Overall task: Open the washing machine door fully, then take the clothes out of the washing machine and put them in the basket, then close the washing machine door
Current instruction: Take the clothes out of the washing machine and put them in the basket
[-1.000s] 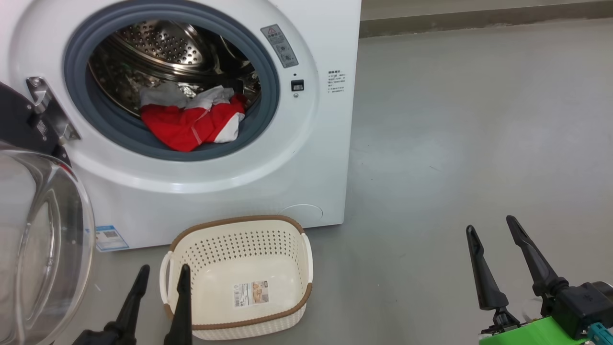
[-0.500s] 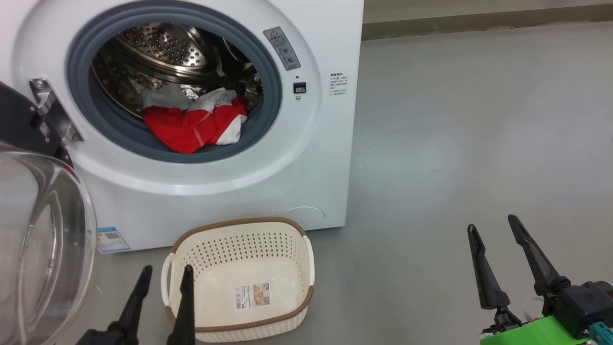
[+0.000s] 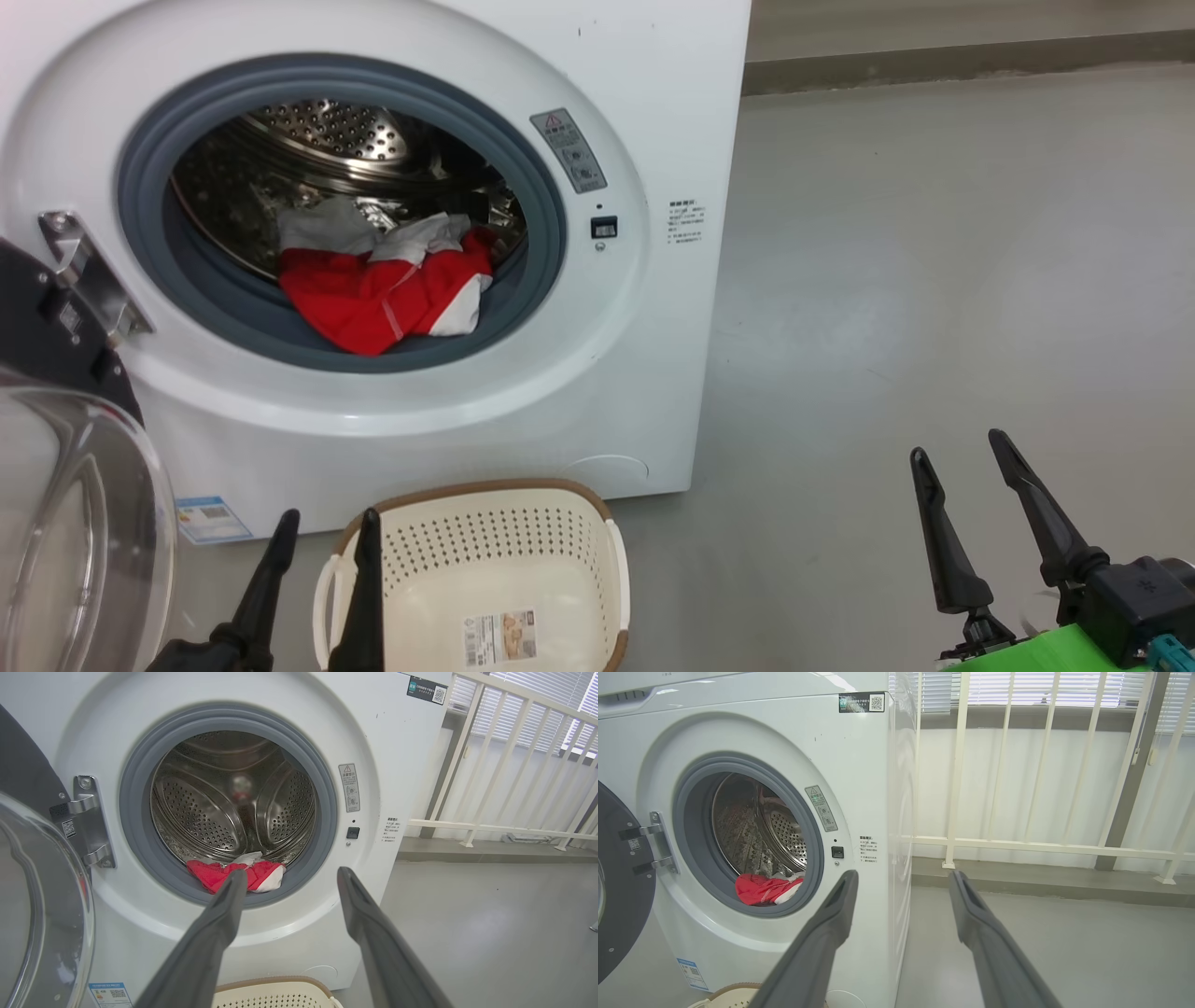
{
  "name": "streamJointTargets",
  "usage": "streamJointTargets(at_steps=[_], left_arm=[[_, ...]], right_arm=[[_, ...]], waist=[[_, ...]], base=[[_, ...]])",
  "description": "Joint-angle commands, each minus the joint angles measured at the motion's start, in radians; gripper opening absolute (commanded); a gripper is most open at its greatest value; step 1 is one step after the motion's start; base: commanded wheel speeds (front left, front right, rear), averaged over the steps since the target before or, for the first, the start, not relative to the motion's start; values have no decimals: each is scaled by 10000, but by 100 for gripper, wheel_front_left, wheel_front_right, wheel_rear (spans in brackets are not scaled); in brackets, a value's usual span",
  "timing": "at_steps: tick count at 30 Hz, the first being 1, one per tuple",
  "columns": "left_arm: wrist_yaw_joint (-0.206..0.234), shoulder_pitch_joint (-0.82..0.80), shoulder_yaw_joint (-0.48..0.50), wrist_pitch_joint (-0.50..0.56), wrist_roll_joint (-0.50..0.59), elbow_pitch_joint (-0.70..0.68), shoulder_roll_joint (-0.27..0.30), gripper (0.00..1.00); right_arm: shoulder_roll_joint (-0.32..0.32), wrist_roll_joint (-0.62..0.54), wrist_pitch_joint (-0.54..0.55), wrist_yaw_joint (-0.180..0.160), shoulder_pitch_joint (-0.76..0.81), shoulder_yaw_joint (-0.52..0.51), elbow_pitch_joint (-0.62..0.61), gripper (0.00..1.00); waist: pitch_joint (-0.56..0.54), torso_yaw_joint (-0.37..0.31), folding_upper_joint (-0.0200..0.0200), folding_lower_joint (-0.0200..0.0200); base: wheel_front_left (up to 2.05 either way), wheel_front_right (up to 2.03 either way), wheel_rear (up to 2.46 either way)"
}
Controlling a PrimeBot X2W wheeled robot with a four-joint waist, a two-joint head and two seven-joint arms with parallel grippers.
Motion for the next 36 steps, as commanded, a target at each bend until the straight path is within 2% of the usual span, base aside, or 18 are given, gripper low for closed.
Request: streamJointTargets(at_steps=[1, 5, 27, 36], left_arm=[[11, -127, 283, -22, 4, -325, 184, 100], [155, -116, 234, 92, 139, -354, 230, 100], [352, -198, 128, 170, 126, -479, 276, 100], [429, -538, 55, 164, 205, -500, 289, 100]], right_arm=[[-129, 23, 9, 63, -222, 183, -282, 100], [-129, 40, 5, 63, -220, 201, -266, 100], [-129, 73, -29, 63, -319, 215, -201, 100], [-129, 108, -95, 63, -484, 240, -265, 100]], waist=[[3, 4, -1, 0], [45, 16, -1, 0], [262, -6, -1, 0], [814, 68, -1, 0]], base=[[108, -108, 0], [74, -74, 0], [6, -6, 0], [0, 0, 0]])
